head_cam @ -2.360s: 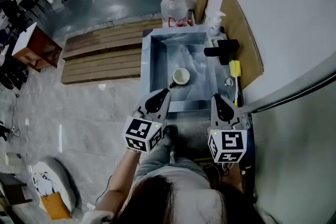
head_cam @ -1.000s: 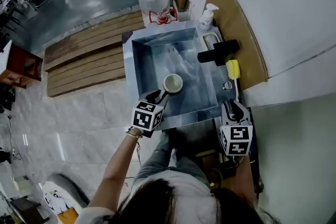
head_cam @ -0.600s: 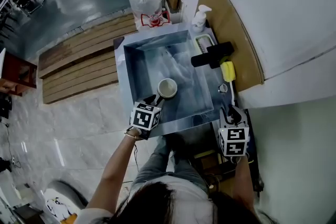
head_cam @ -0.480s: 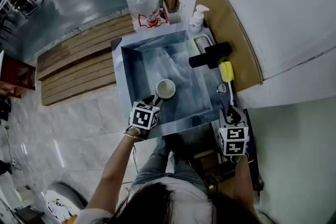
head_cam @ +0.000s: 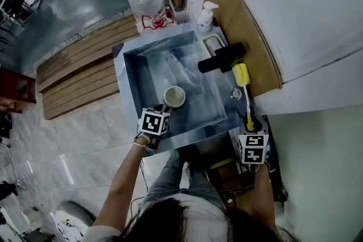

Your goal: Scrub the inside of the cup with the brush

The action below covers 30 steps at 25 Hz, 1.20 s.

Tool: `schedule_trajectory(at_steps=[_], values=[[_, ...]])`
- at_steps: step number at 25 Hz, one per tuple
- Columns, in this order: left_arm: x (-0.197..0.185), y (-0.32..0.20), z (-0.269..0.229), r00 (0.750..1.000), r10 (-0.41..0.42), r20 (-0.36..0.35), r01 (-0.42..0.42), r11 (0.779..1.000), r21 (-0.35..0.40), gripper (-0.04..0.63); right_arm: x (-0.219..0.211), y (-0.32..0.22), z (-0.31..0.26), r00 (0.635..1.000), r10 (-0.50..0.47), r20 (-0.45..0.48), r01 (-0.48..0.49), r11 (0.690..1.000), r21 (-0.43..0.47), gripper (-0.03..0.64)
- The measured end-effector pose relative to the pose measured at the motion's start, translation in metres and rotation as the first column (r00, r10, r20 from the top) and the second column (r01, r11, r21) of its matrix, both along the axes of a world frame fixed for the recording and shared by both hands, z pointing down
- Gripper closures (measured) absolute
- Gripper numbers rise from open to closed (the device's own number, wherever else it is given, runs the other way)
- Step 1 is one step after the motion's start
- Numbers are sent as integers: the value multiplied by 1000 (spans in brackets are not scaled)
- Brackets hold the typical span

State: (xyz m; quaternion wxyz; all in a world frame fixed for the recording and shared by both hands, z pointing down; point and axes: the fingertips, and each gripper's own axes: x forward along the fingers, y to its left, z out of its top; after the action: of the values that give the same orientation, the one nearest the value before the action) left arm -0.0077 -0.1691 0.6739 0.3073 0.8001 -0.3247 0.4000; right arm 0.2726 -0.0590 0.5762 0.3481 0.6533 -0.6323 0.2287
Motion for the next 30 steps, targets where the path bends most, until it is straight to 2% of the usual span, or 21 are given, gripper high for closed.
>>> schedule_trajectory(at_steps=[3, 9, 16, 22, 25, 27, 30], values=[[-1, -2, 8, 1000, -6, 18, 7, 1000, -19, 462, 7, 0, 7, 1000, 18, -8, -18, 1000, -7, 462], [5, -2, 17, 998, 32, 54, -29, 998, -57, 462, 14, -4, 22, 1000, 25, -10, -26, 999, -31, 462], [9, 0, 23, 997, 54, 54, -49, 995, -86, 446, 23, -15, 36, 999, 33, -17, -34, 998, -48, 463], [10, -1, 24, 997, 55, 51, -52, 996, -75, 446, 24, -23, 37, 1000, 23, -6, -24, 998, -57, 465], [11, -2, 24, 997, 55, 48, -51, 996, -73, 448, 23, -23, 38, 1000, 26, 8, -25, 998, -54, 494], [11, -2, 24, 997, 55, 48, -51, 996, -73, 448, 24, -23, 37, 1000, 29, -11, -30, 998, -50, 549], [10, -1, 23, 997, 54, 49, -50, 996, -73, 449, 24, -22, 36, 999, 37, -3, -37, 998, -51, 551]])
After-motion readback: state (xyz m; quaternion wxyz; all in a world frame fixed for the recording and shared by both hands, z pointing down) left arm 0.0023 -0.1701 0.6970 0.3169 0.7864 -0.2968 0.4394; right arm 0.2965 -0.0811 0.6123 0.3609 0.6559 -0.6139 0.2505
